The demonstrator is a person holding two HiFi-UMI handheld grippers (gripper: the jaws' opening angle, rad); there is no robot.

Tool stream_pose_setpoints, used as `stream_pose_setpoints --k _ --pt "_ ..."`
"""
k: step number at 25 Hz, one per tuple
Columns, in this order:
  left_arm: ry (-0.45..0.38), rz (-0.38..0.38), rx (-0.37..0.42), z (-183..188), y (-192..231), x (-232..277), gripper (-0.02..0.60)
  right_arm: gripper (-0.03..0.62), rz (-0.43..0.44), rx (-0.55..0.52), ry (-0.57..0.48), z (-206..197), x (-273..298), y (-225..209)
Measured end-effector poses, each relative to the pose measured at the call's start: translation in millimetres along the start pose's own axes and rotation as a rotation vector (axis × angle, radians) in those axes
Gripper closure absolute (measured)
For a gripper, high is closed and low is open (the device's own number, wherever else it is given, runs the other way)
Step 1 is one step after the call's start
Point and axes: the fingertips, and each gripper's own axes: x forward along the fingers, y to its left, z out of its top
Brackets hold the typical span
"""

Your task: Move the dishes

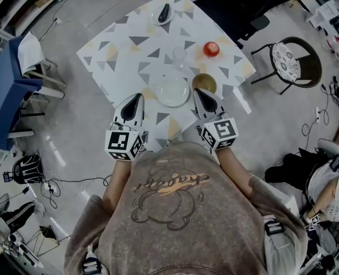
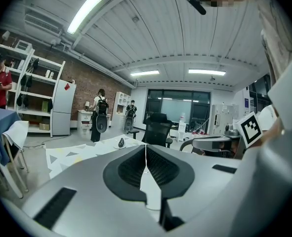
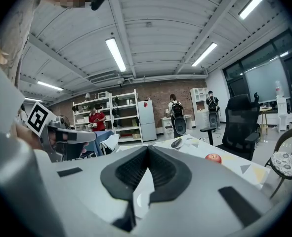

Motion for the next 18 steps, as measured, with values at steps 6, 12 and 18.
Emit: stream_pose_setpoints --k 6,12,18 --pt "0.007 -0.010 -0.007 -0.7 -0.4 2.7 0.560 0.591 0.000 -0.004 0.002 0.2 0.8 -1.6" --pt "0.011 -0.014 -0.013 -0.3 1.3 4.6 0.561 0.591 0.008 -0.003 0.003 0.8 3.3 -1.3" --pt "0.013 -0.007 -0.020 -0.9 5.1 7.0 0.561 0.589 0.010 0.000 0.006 0.6 6.7 -3.0"
